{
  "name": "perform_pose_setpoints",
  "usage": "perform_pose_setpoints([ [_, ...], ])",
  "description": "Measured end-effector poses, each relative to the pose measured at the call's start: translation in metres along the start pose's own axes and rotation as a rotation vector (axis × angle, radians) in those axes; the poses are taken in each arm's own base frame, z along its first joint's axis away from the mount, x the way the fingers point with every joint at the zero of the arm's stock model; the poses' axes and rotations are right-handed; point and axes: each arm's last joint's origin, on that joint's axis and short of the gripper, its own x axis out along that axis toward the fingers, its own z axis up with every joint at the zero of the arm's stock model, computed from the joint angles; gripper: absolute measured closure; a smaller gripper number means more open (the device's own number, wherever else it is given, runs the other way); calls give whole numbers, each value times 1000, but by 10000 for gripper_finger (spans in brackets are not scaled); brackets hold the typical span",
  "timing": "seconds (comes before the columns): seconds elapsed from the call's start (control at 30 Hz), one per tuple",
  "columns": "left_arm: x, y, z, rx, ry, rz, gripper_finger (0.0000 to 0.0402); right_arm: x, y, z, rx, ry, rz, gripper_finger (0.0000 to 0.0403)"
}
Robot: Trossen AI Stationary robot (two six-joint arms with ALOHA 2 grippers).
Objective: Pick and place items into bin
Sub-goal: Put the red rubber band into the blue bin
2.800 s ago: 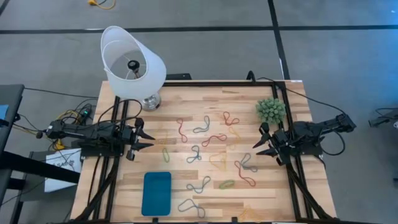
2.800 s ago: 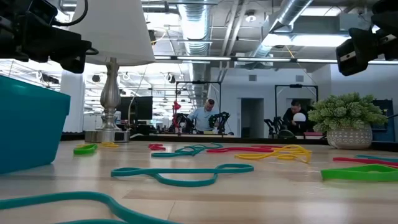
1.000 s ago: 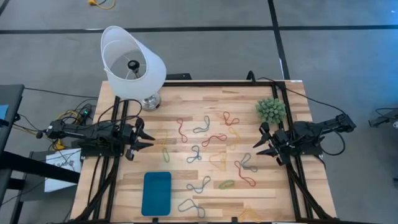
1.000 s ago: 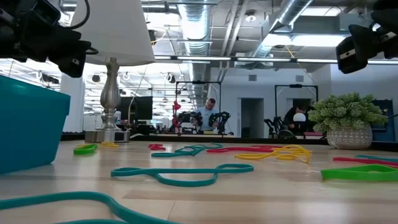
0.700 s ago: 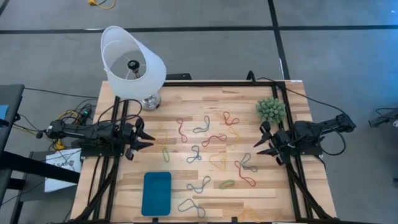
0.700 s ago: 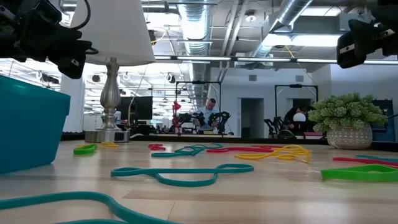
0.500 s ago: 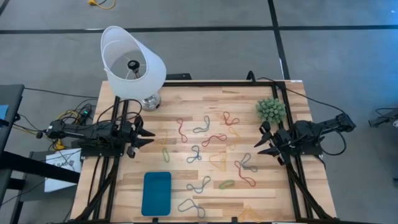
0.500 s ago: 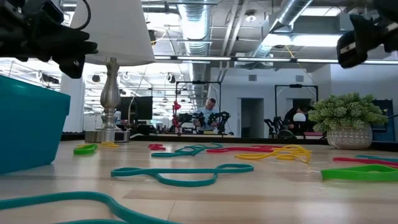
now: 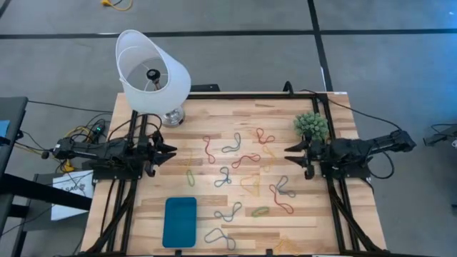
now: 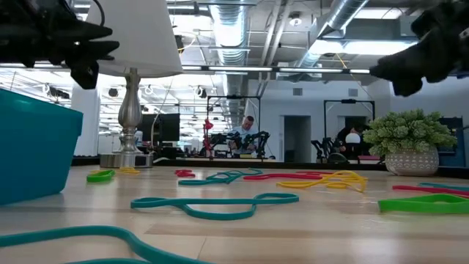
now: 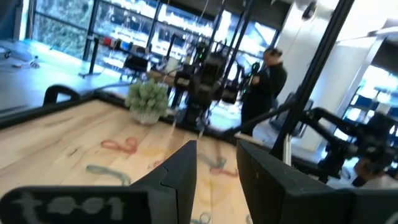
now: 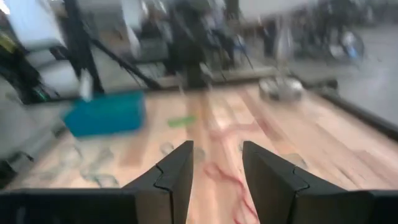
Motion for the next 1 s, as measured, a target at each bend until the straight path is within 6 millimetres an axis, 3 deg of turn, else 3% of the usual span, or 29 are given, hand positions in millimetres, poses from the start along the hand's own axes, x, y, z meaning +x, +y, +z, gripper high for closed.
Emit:
perform_pose_setpoints([
  [0.13, 0, -1, 5, -8, -56, -3, 299, 14, -1, 25, -23, 117, -66, 270],
  [0.3, 0, -1, 6, -13, -73, 20, 299, 53, -7, 38, -55, 324, -175, 270],
  [0.5, 0, -1, 6, -40, -70, 13, 299, 101, -39, 14, -56, 580, -340, 271],
  [0.7, 0, -1, 6, -46, -62, 10, 299, 124, -80, -7, 0, 715, -367, 271],
  [0.9, 0, -2, 4, 135, -25, -26, 299, 138, -89, -25, 63, 759, -258, 271],
  [1.0, 0, -3, 12, 179, 11, 31, 299, 144, -89, -29, 64, 781, -250, 271],
])
